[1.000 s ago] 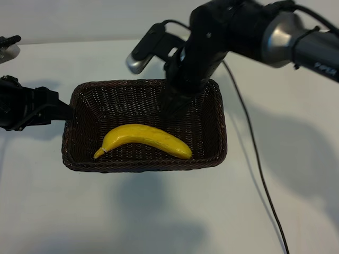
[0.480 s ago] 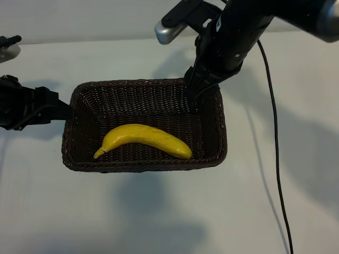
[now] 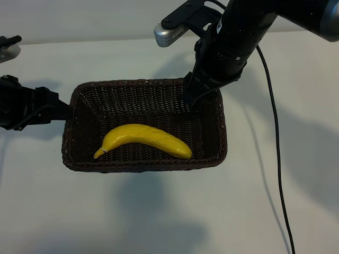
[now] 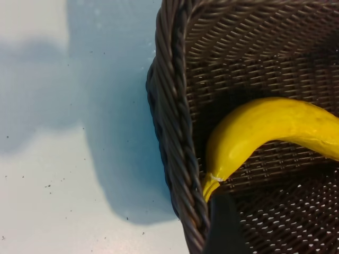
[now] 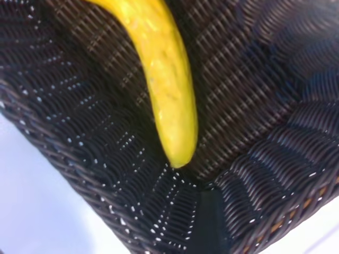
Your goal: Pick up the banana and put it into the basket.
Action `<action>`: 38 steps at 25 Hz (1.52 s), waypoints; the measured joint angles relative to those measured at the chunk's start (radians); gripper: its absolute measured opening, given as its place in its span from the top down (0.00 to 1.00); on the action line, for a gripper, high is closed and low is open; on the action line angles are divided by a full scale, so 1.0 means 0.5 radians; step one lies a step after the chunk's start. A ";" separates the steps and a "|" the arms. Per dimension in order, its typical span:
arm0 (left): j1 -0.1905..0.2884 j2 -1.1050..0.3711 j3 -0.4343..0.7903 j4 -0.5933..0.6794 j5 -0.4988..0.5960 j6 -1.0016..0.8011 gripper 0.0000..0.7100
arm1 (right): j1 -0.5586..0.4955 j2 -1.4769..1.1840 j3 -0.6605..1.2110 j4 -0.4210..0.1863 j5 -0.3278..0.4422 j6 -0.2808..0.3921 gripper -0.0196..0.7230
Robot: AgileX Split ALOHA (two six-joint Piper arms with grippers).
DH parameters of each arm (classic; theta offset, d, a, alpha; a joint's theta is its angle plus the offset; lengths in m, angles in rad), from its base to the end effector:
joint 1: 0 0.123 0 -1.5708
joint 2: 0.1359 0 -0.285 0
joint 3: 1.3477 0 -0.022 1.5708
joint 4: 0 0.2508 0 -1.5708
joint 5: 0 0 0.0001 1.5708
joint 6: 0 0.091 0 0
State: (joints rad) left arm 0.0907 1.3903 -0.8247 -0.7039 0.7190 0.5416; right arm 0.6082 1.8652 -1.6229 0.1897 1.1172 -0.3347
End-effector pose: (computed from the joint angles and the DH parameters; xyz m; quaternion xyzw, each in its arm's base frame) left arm 0.2622 -0.0152 0.2397 -0.0012 0.9466 -0.2036 0.2499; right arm 0.3170 0.2395 0.2795 -0.4218 0.8899 0.1097 0.1343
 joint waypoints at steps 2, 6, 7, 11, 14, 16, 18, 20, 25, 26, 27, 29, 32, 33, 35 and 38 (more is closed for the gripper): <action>0.000 0.000 0.000 0.000 0.000 0.000 0.23 | 0.000 0.000 0.000 0.000 0.008 0.011 0.16; 0.000 0.000 0.000 0.000 -0.004 0.002 0.23 | 0.000 0.000 0.000 0.000 0.010 0.032 0.16; 0.000 0.000 0.000 0.000 -0.008 0.002 0.23 | 0.000 0.000 0.000 0.000 0.010 0.033 0.16; 0.000 0.000 0.000 0.000 -0.031 0.002 0.23 | 0.000 0.000 0.000 0.000 0.013 0.042 0.16; 0.000 0.000 0.000 0.000 -0.031 0.002 0.23 | 0.000 0.000 0.000 -0.005 0.015 0.051 0.16; 0.000 0.000 0.000 -0.002 -0.031 0.002 0.23 | 0.000 0.000 0.000 -0.007 0.017 0.063 0.16; 0.000 0.000 0.000 -0.002 -0.031 0.010 0.23 | 0.000 0.000 0.000 -0.009 0.017 0.070 0.16; 0.000 0.000 0.000 -0.002 -0.029 0.010 0.23 | 0.000 0.000 0.000 -0.016 0.021 0.070 0.16; 0.000 0.000 0.000 -0.002 -0.029 0.010 0.23 | 0.000 0.000 0.000 -0.035 0.021 0.074 0.16; 0.000 0.000 0.000 -0.002 -0.029 0.010 0.23 | 0.000 0.000 0.000 -0.037 0.021 0.074 0.16; 0.000 0.000 0.000 -0.002 -0.029 0.010 0.23 | 0.000 0.000 0.000 -0.037 0.023 0.074 0.16; 0.000 0.000 0.000 -0.002 -0.029 0.010 0.23 | 0.000 0.000 0.000 -0.037 0.023 0.074 0.17; 0.000 0.000 0.000 -0.002 -0.029 0.010 0.23 | 0.000 0.000 0.000 -0.037 0.023 0.074 0.17; 0.000 0.000 0.000 -0.002 -0.029 0.010 0.23 | 0.000 0.000 0.000 -0.037 0.023 0.074 0.17; 0.000 0.000 0.000 -0.002 -0.029 0.010 0.23 | 0.000 0.000 0.000 -0.037 0.023 0.074 0.17; 0.000 0.000 0.000 -0.002 -0.029 0.010 0.23 | 0.000 0.000 0.000 -0.037 0.023 0.074 0.17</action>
State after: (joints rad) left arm 0.0907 1.3903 -0.8247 -0.7048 0.7044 0.5465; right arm 0.6082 1.8652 -1.6229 0.1710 1.1287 -0.2978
